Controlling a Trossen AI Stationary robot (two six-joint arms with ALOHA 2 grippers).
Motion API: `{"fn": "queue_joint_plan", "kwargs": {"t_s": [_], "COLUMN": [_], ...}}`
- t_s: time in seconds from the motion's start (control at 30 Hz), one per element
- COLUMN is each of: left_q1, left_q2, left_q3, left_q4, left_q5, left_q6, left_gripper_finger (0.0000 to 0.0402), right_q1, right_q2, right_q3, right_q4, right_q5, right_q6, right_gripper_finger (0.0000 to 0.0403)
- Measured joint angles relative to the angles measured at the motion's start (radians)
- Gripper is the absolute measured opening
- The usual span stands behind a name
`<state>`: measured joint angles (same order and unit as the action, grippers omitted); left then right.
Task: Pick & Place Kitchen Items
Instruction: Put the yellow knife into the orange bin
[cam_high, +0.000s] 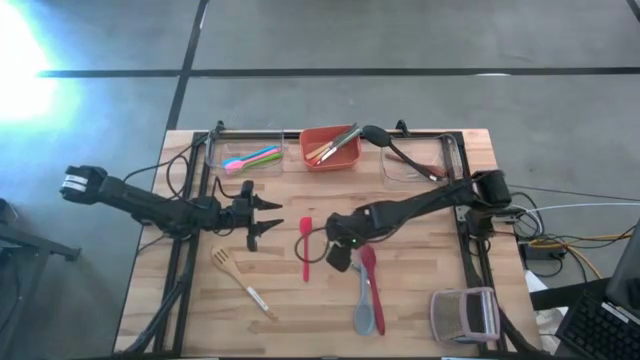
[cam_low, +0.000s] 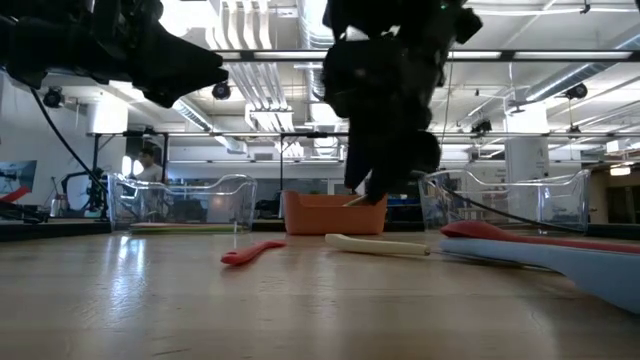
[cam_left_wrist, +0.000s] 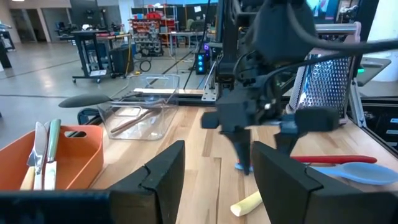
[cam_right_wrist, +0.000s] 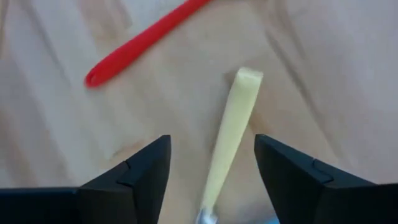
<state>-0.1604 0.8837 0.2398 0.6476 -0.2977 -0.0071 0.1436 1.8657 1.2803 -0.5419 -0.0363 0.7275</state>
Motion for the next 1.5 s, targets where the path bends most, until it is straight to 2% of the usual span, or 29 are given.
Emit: {"fn": "queue_joint_plan", "kwargs": {"t_s": [0.37,0.6,0.9,1.2,1.47,1.5], "left_q1": [0.000,0.001,0.001,0.001,0.001,0.001], "left_q2": [0.000,0.000,0.000,0.000,0.000,0.000], "left_q3": [0.000,0.000,0.000,0.000,0.000,0.000], "left_q4": [-0.001,-0.002,-0.003,-0.004,-0.004,-0.004], "left_q5": [0.000,-0.003,-0.005,-0.005,-0.010,-0.011], "left_q6": [0.000,0.000,0.000,0.000,0.000,0.000], "left_gripper_finger": [0.0186,0.0186,0.0186,0.0186,0.0186,0.0186], "right_q1": [-0.044,-0.043,-0.036,-0.010,-0.011,-0.011], "right_q2": [0.170,0.249,0.269,0.283,0.281,0.280], "right_q3": [0.072,0.113,0.126,0.126,0.125,0.125], "right_q4": [-0.006,-0.015,-0.006,-0.020,-0.023,-0.023], "right_q5": [0.049,0.093,0.168,0.234,0.222,0.220], "right_q6": [-0.085,-0.078,-0.035,-0.027,-0.028,-0.028], "right_gripper_finger": [0.0243,0.0227,0.0202,0.0157,0.0065,0.0064]}}
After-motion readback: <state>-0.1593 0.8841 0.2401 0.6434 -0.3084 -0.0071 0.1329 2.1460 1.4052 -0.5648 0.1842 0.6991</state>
